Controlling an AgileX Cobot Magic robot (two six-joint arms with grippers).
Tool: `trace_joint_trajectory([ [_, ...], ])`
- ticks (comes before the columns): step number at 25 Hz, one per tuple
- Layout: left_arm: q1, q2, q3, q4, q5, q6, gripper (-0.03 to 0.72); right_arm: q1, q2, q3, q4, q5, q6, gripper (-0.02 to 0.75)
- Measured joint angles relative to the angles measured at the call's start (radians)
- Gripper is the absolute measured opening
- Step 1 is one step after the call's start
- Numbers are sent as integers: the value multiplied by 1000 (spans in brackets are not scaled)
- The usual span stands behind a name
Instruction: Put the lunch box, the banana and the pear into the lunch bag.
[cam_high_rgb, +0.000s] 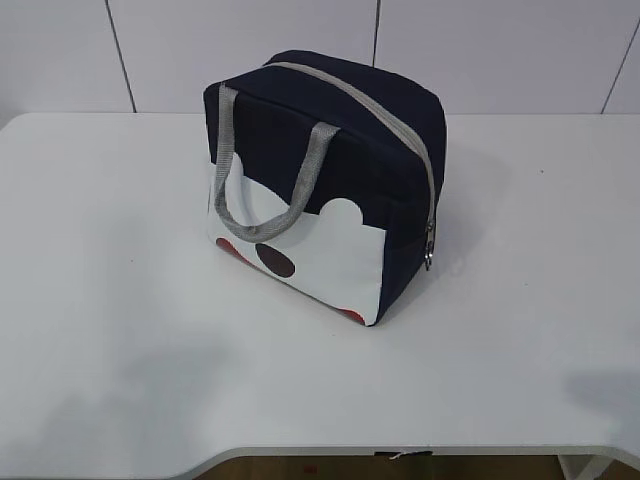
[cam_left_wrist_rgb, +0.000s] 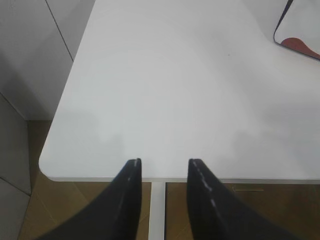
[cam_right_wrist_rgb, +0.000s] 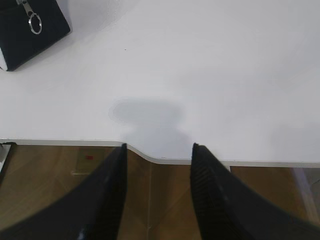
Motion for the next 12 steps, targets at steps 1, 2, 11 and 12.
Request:
trace_joint_trajectory([
  [1, 0, 0, 0, 0, 0, 0, 237, 0, 0, 0, 0, 0, 0, 345],
  [2, 0, 0, 0, 0, 0, 0, 237, 0, 0, 0, 0, 0, 0, 345],
  [11, 0, 0, 0, 0, 0, 0, 237, 0, 0, 0, 0, 0, 0, 345],
  [12, 0, 0, 0, 0, 0, 0, 237, 0, 0, 0, 0, 0, 0, 345],
])
